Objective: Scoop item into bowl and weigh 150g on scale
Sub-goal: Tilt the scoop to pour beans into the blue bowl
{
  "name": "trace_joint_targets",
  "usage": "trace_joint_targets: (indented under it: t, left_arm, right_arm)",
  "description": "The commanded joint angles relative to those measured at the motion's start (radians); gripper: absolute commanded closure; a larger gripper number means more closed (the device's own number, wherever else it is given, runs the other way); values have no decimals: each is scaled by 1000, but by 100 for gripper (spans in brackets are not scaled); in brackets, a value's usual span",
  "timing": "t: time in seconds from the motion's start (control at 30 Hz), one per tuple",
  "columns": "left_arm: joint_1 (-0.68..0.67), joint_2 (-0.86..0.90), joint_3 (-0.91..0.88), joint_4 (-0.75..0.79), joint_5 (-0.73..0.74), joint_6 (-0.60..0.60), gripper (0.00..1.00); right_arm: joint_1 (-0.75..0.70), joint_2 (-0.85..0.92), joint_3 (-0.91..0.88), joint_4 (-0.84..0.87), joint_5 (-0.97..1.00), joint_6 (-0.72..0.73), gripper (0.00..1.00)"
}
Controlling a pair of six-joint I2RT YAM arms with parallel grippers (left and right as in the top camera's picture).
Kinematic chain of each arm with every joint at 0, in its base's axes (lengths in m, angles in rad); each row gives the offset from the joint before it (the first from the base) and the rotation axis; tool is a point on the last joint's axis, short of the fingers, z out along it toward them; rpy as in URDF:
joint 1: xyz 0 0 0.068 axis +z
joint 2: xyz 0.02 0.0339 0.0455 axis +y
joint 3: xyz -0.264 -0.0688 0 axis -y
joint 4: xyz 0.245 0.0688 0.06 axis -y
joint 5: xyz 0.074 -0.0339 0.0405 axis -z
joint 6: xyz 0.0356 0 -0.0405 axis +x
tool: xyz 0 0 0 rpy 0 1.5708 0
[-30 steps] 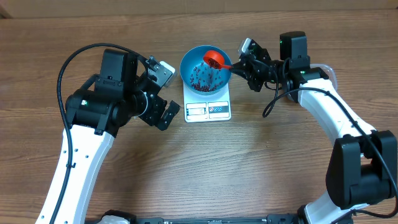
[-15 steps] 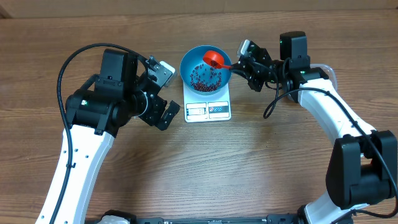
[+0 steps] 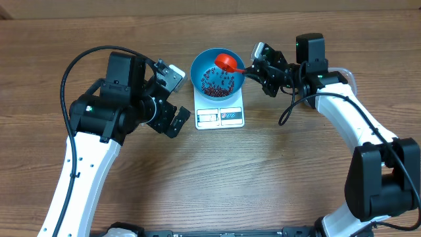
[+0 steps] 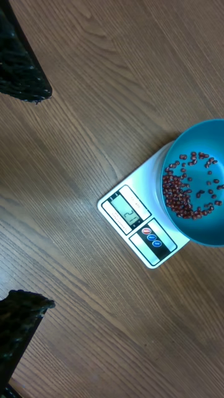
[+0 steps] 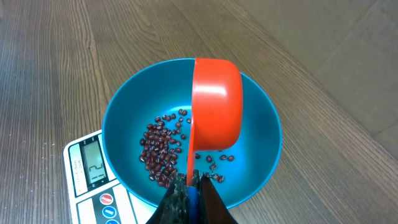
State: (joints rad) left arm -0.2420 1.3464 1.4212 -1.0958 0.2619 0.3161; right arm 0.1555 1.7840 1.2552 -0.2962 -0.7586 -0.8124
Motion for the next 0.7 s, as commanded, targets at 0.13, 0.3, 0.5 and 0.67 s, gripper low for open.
trace_joint_targets:
  t: [0.13, 0.3, 0.5, 0.67]
  left_arm:
    - [0, -10, 22, 0, 19, -10, 0]
    - [0, -10, 22, -1, 19, -10, 0]
    - [0, -10, 22, 0, 19, -10, 0]
    - [0, -10, 22, -1, 19, -10, 0]
  right_arm:
    - [2, 0, 16, 8, -4, -8, 96]
    - [2, 0, 16, 8, -5, -8, 96]
    - [2, 0, 16, 15, -4, -8, 96]
    - [2, 1, 15, 28, 21, -8, 96]
